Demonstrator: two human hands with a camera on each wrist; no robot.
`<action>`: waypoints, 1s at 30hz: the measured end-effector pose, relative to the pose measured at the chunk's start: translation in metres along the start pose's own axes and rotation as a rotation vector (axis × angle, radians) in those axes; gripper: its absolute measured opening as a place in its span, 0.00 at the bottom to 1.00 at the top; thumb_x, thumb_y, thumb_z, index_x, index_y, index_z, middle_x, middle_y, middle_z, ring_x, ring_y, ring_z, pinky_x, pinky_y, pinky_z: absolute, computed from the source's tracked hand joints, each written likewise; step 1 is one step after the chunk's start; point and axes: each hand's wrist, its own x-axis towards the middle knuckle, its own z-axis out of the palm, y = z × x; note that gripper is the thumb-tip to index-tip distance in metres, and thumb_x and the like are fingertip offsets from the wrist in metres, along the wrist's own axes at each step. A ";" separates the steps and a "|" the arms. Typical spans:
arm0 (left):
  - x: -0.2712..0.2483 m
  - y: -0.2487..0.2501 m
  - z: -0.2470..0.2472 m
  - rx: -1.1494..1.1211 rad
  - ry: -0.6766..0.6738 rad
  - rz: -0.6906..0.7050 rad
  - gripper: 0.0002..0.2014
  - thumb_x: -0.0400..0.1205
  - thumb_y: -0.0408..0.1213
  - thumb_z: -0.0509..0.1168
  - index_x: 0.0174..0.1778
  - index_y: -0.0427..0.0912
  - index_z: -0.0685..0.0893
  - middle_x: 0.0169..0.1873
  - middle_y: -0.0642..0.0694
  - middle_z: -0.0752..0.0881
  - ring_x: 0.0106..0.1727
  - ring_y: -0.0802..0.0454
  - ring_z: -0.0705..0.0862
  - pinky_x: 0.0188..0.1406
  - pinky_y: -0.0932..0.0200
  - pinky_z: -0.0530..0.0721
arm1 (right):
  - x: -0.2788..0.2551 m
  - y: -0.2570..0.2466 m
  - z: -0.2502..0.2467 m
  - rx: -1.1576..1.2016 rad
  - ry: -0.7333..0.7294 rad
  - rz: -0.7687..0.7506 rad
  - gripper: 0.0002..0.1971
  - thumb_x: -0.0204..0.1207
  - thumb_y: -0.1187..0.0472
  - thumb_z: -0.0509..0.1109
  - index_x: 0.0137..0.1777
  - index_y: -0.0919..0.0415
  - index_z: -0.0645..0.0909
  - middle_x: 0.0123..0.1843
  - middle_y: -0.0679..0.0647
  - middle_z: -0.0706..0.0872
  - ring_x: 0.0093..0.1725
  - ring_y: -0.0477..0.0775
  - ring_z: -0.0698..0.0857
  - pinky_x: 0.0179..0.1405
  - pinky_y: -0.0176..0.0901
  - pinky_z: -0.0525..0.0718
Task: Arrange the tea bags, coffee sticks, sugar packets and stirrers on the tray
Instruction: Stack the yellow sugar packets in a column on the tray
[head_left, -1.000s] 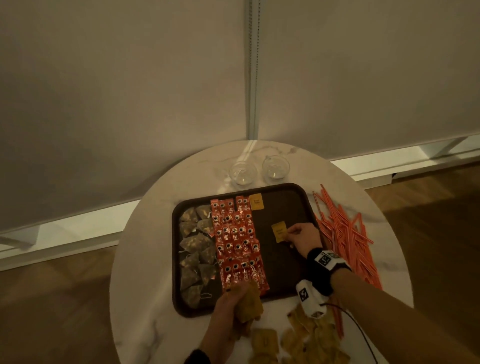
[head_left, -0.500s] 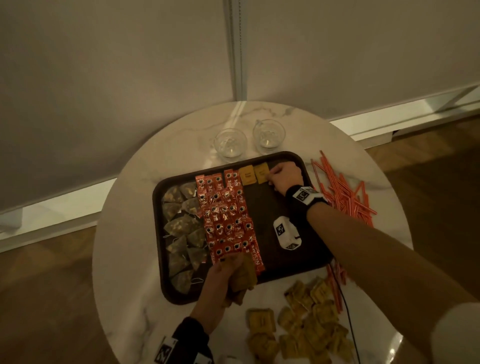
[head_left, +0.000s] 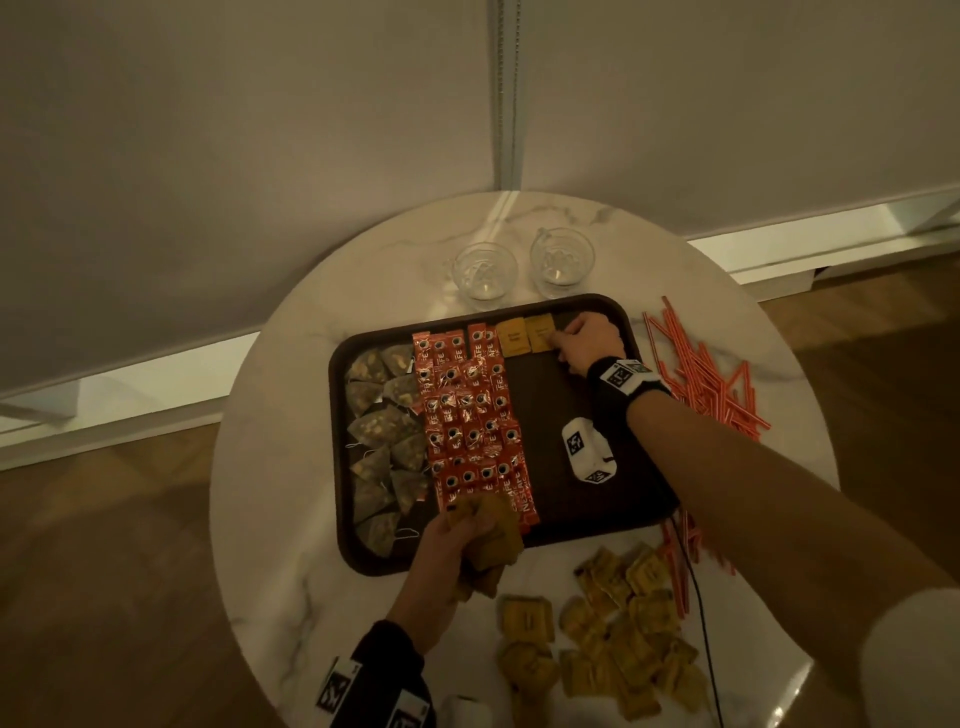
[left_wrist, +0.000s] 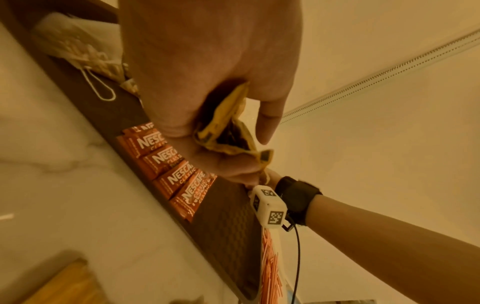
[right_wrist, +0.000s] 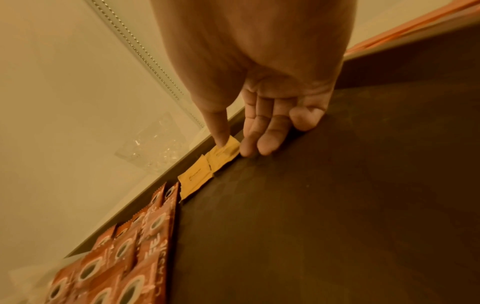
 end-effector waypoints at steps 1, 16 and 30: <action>-0.004 -0.001 -0.002 0.004 0.000 0.003 0.13 0.84 0.34 0.63 0.62 0.30 0.78 0.34 0.43 0.84 0.32 0.50 0.84 0.24 0.60 0.79 | -0.004 0.000 -0.001 0.032 0.001 0.005 0.11 0.76 0.49 0.74 0.44 0.53 0.77 0.40 0.55 0.89 0.44 0.58 0.89 0.52 0.60 0.89; -0.064 -0.006 0.003 0.138 0.055 0.198 0.11 0.83 0.35 0.68 0.60 0.39 0.85 0.39 0.45 0.89 0.29 0.63 0.86 0.25 0.73 0.79 | -0.271 0.044 -0.004 0.383 -0.499 -0.172 0.10 0.82 0.55 0.69 0.46 0.59 0.87 0.37 0.51 0.89 0.35 0.46 0.85 0.40 0.35 0.83; -0.109 -0.014 0.010 -0.050 -0.132 0.083 0.16 0.88 0.38 0.56 0.63 0.30 0.81 0.35 0.45 0.89 0.30 0.56 0.88 0.22 0.68 0.80 | -0.312 0.046 -0.034 0.544 -0.434 -0.555 0.16 0.70 0.80 0.75 0.39 0.56 0.91 0.47 0.58 0.90 0.51 0.59 0.88 0.53 0.54 0.87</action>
